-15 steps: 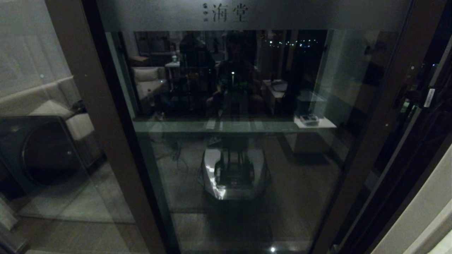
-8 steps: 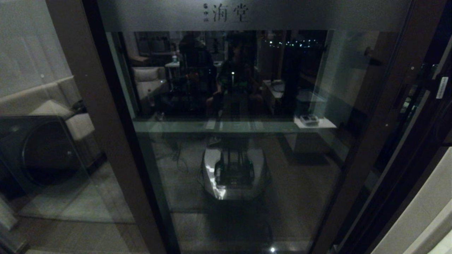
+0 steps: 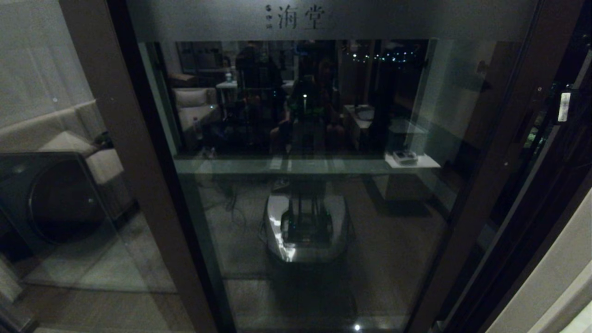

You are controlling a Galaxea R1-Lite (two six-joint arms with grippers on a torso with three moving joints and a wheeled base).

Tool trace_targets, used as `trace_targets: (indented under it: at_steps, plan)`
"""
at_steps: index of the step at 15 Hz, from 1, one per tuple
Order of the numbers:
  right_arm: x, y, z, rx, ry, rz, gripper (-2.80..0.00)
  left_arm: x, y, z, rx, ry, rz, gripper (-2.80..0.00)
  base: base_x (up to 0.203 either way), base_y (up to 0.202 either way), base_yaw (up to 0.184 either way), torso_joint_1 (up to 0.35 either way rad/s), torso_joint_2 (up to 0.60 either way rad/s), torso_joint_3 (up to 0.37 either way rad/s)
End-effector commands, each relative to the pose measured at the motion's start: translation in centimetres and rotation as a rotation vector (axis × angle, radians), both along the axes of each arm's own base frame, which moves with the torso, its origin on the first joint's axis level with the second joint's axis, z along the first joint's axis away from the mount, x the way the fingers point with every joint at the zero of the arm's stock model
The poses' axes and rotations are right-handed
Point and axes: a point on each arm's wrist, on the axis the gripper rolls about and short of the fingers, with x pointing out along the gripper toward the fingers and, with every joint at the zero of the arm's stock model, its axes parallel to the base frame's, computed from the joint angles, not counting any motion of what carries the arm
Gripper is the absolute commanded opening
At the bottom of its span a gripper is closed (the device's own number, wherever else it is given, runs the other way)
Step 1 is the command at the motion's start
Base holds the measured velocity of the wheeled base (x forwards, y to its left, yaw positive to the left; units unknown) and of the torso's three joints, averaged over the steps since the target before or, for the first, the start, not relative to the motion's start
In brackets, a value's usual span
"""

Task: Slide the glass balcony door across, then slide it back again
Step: Close the slid door

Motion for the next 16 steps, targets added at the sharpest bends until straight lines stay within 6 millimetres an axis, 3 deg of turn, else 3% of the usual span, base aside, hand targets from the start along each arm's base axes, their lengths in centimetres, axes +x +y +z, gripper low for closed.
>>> trace_targets:
  at_steps: [1, 8, 16]
  plan:
    - [2.9, -0.3, -2.1, -0.008, 0.08, -0.006, -2.8, 0.0, 0.0, 0.0, 0.0, 0.0, -0.001, -2.8, 0.0, 0.0, 0.0, 0.0, 0.0, 0.0]
    - [4.1, -0.6, -3.5, -0.002, 0.122, -0.011, -2.8, 0.0, 0.0, 0.0, 0.0, 0.0, -0.001, -2.8, 0.0, 0.0, 0.0, 0.0, 0.0, 0.0]
    - [7.4, -2.0, -4.6, -0.007, 0.069, -0.034, -2.8, 0.0, 0.0, 0.0, 0.0, -0.001, -0.001, -2.8, 0.0, 0.0, 0.0, 0.0, 0.0, 0.0]
